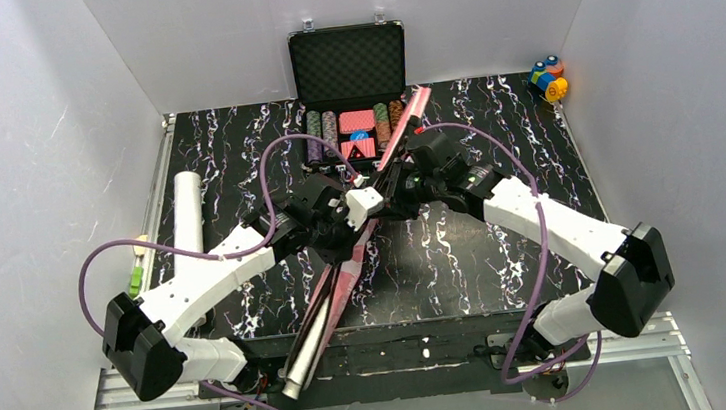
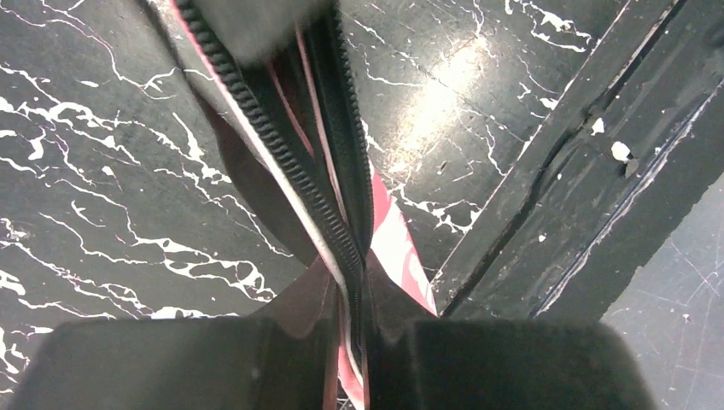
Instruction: Pack up the badminton gear
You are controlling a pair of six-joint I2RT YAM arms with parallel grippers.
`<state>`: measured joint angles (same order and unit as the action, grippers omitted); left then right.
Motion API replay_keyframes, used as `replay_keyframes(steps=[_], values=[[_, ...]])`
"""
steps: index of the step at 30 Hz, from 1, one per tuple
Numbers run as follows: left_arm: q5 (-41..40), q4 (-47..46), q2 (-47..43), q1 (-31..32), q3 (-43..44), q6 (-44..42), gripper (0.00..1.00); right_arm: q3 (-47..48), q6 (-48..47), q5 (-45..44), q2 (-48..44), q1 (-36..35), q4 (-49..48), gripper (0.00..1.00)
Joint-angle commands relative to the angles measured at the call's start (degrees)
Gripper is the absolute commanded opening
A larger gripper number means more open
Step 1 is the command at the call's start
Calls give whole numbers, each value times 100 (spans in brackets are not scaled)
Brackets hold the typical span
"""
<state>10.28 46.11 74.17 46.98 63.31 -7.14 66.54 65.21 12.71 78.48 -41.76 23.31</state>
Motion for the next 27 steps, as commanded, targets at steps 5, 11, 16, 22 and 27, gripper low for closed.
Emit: replay_keyframes(steps=[5, 11, 16, 22, 27], values=[[266, 323, -532, 44, 286, -300, 0, -439, -324, 3, -1469, 957, -68, 54], [449, 349, -498, 45, 297, -402, 0, -660, -562, 12, -2075, 1623, 178, 64], [487, 370, -474, 43, 359, -466, 0, -523, -639, 113, -1878, 1749, 261, 64], [538, 463, -490, 42, 348, -595, 0, -329, -1080, -333, -1699, 1814, 476, 53], [700, 574, -579, 40, 285, -789, 0, -278, -1691, -326, -1797, 1996, 427, 46]])
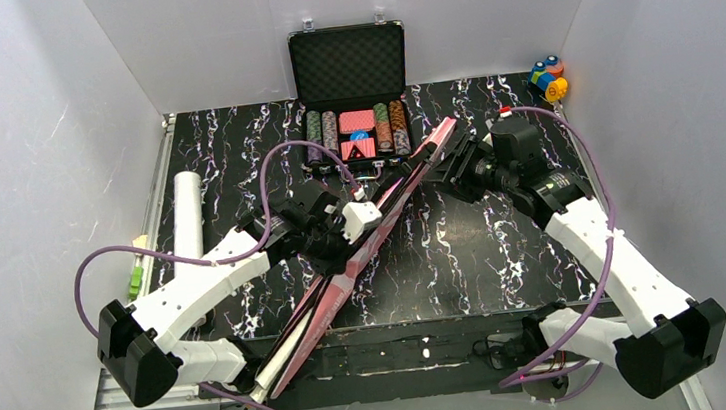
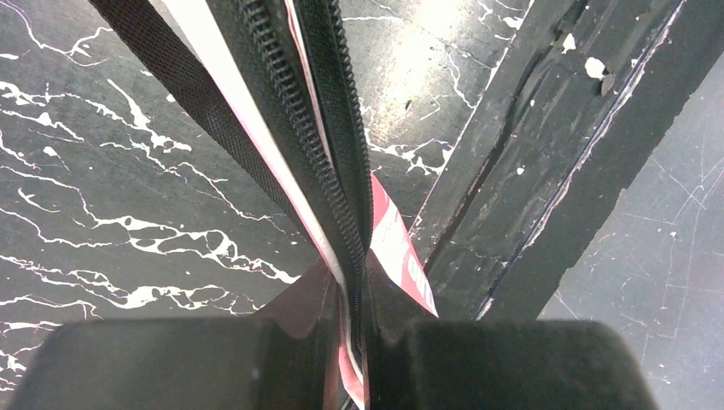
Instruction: Pack up the badminton gear
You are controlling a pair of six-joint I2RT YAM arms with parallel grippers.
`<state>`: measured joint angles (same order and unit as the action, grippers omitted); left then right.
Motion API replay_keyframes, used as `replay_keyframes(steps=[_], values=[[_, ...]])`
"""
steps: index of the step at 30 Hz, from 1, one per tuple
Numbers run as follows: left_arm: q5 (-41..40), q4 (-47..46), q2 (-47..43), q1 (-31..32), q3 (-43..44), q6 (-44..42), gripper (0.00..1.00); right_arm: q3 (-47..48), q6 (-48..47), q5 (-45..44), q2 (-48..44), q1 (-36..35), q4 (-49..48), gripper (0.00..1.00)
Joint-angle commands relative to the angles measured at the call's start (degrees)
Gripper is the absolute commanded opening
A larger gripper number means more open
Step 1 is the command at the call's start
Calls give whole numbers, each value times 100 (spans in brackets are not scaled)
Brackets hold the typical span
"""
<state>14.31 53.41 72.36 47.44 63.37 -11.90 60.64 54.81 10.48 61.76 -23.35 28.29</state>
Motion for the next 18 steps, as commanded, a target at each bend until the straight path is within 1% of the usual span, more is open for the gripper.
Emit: replay_keyframes(steps=[1, 2, 4, 7, 11, 15, 18], values=[[344, -122, -415, 0, 273, -350, 0, 289, -775, 90, -136, 241, -160, 46], [398, -70, -428, 1, 279, -391, 0, 267, -905, 313, -131, 354, -290, 45], [533, 14, -447, 1, 273, -475, 0, 250, -1127, 1072, -24, 653, -485, 44], [657, 100, -490, 1, 286, -600, 0, 319, -1472, 2559, 376, 1126, -623, 45], [680, 151, -489, -7, 274, -674, 0, 227, -1664, 3548, 642, 1433, -803, 45], [670, 143, -489, -6, 296, -668, 0, -17, -1560, 3765, 590, 1439, -1228, 45], [670, 152, -472, -7, 307, -680, 0, -141, -1508, 3800, 554, 1448, -1350, 44]])
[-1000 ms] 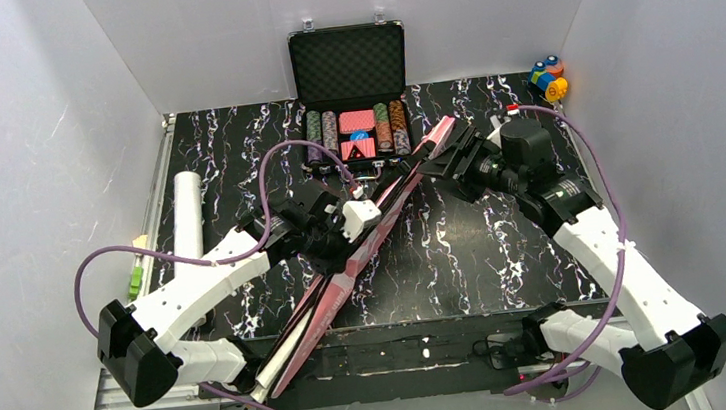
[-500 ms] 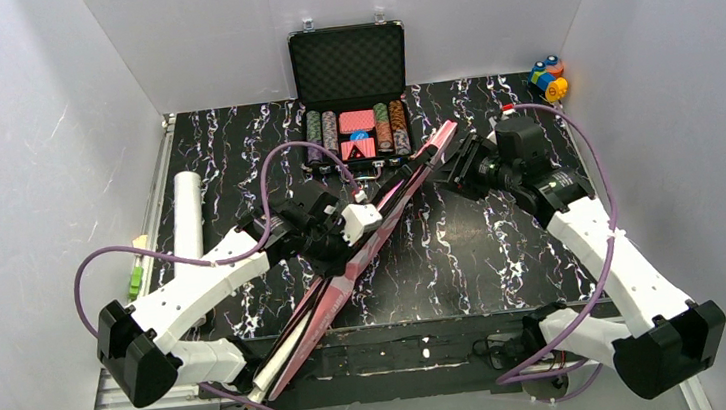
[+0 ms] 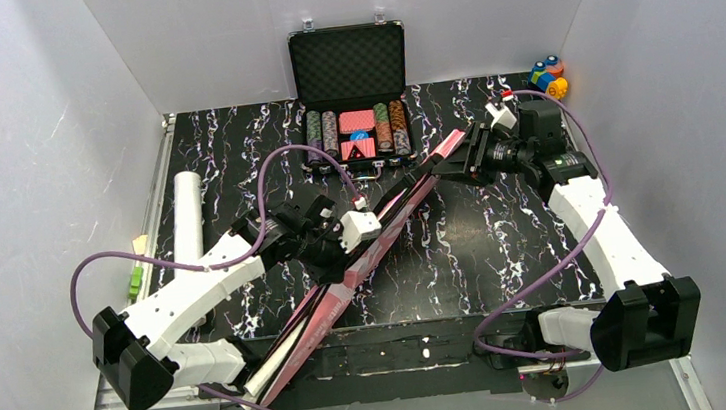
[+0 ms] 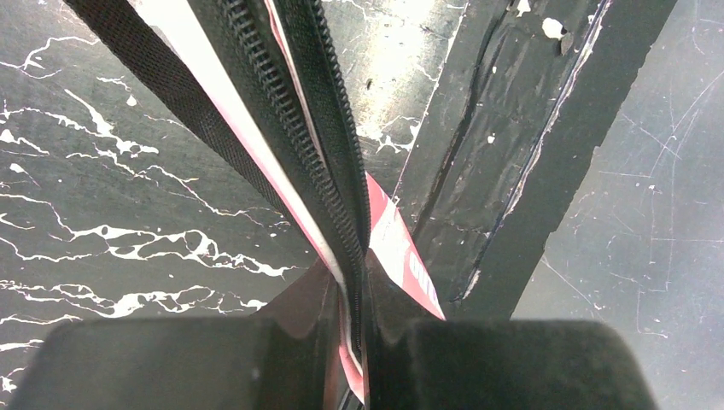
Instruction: Pack up the badminton gear
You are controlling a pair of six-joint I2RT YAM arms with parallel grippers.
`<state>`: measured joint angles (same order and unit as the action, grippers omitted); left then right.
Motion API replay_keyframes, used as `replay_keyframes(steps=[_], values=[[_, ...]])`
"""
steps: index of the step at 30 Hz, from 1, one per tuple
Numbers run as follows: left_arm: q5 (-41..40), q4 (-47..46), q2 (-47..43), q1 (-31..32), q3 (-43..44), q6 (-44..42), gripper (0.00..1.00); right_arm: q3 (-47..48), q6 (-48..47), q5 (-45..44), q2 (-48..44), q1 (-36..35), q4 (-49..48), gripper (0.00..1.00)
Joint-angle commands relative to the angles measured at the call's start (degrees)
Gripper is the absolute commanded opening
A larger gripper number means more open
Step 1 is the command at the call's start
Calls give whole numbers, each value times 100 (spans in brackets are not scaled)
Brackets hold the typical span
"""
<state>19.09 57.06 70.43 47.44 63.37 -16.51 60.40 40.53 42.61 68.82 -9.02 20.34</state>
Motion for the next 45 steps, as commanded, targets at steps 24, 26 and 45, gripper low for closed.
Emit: replay_keyframes(steps=[24, 26, 45], values=[[218, -183, -257, -39, 427, -178, 0, -400, 280, 590, -148, 36, -999, 19], [209, -187, -242, -40, 431, -161, 0, -432, 290, 577, -185, 40, -1013, 12], [130, -284, -212, -51, 399, -123, 0, -1092, 1075, 371, -709, -871, -1600, 1]])
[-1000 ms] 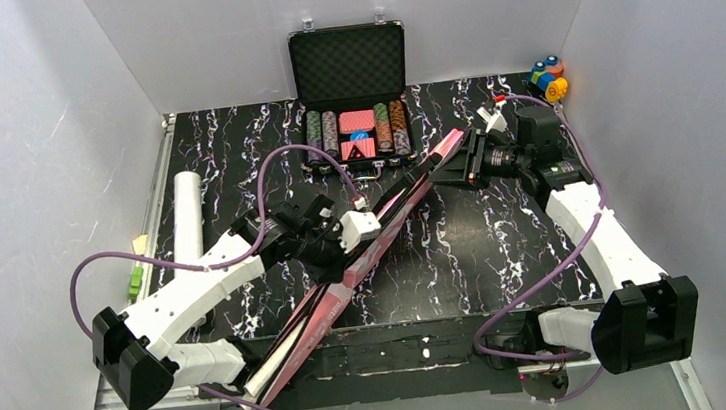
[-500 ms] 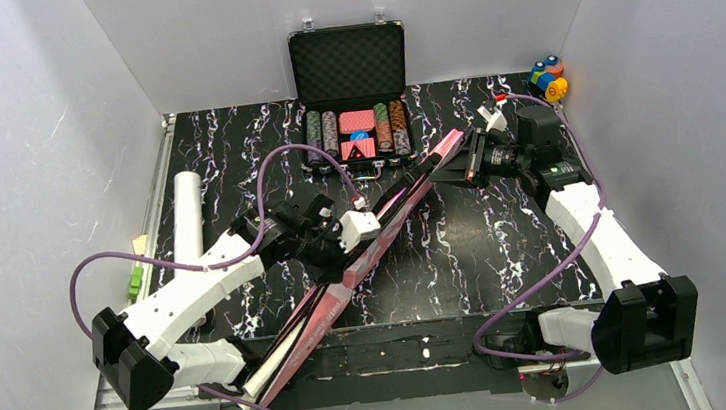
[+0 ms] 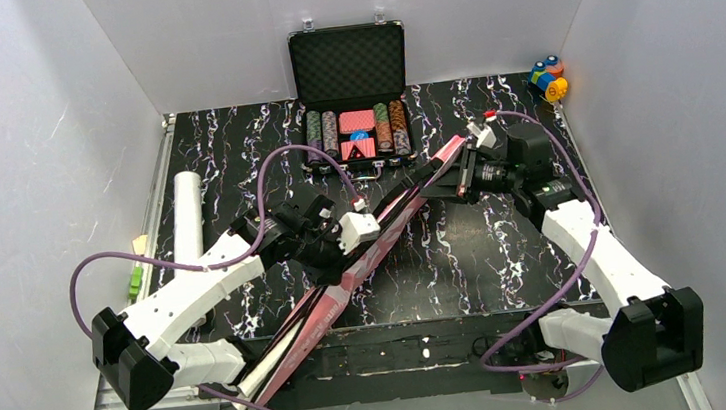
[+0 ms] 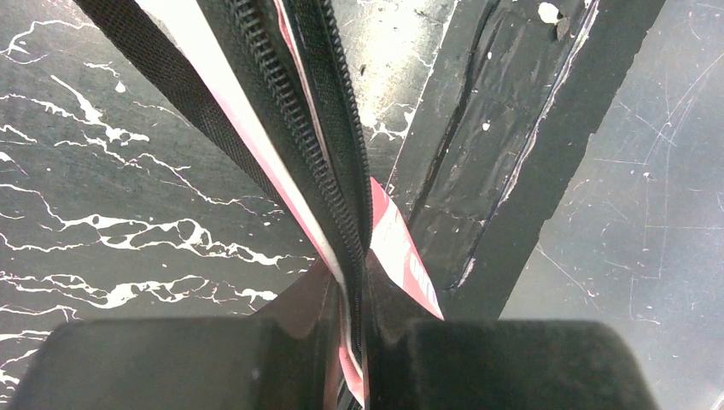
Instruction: Pack up the badminton gear
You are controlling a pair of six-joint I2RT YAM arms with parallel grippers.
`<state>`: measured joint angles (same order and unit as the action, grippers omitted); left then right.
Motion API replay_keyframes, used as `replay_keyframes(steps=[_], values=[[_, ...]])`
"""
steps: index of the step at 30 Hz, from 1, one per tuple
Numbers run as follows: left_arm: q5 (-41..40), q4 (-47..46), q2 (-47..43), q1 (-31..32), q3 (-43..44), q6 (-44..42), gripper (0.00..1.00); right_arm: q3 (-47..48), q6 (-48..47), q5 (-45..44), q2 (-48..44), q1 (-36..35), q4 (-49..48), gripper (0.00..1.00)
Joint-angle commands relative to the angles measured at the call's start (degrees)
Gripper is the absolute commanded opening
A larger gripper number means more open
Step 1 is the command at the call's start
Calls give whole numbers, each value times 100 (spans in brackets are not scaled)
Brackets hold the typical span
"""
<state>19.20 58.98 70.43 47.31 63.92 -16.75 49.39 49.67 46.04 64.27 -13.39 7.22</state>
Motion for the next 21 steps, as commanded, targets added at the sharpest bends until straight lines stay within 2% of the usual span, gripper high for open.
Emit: replay_keyframes(steps=[1, 13, 21], values=[[119, -475, -196, -38, 362, -94, 0, 15, 192, -16, -261, -557, -303, 1], [-24, -555, -162, -49, 420, -22, 0, -252, 534, -382, -66, -2004, -669, 1], [-175, -875, -108, -136, 539, 477, 0, 232, 376, -330, 526, -2770, -898, 1]])
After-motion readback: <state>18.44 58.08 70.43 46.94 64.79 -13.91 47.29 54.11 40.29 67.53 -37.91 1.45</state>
